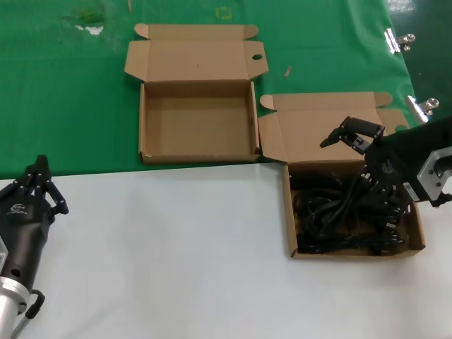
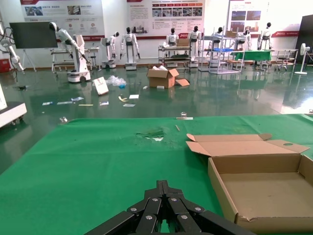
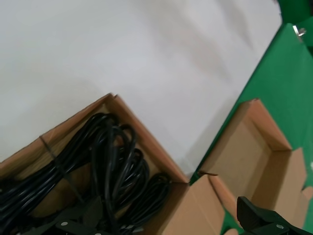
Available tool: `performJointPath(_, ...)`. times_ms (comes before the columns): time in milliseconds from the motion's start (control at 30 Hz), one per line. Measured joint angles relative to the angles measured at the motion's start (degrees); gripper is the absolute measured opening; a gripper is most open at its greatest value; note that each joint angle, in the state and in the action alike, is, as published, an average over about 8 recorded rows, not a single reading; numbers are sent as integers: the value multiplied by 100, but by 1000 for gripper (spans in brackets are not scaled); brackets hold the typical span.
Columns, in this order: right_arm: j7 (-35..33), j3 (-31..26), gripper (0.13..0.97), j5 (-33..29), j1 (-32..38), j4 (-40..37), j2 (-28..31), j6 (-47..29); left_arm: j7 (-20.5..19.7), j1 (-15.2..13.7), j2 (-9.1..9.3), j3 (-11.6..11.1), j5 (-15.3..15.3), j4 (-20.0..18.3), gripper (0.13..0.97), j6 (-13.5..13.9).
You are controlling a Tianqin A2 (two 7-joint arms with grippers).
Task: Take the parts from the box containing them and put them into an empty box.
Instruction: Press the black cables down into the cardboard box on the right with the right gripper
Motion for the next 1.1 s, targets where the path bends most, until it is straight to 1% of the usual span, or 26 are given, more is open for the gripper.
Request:
performJointPath(367, -858, -108, 966, -99, 261, -1086, -310, -46, 0, 0, 0, 0, 0, 0, 140, 0)
performJointPath(833, -1640, -138, 966, -137, 478, -2018, -627, -10, 0, 0, 0, 0, 0, 0, 140, 0)
performJointPath(1100, -1979, -138, 959, -161, 568, -2375, -785, 81, 0, 0, 0, 0, 0, 0, 140, 0)
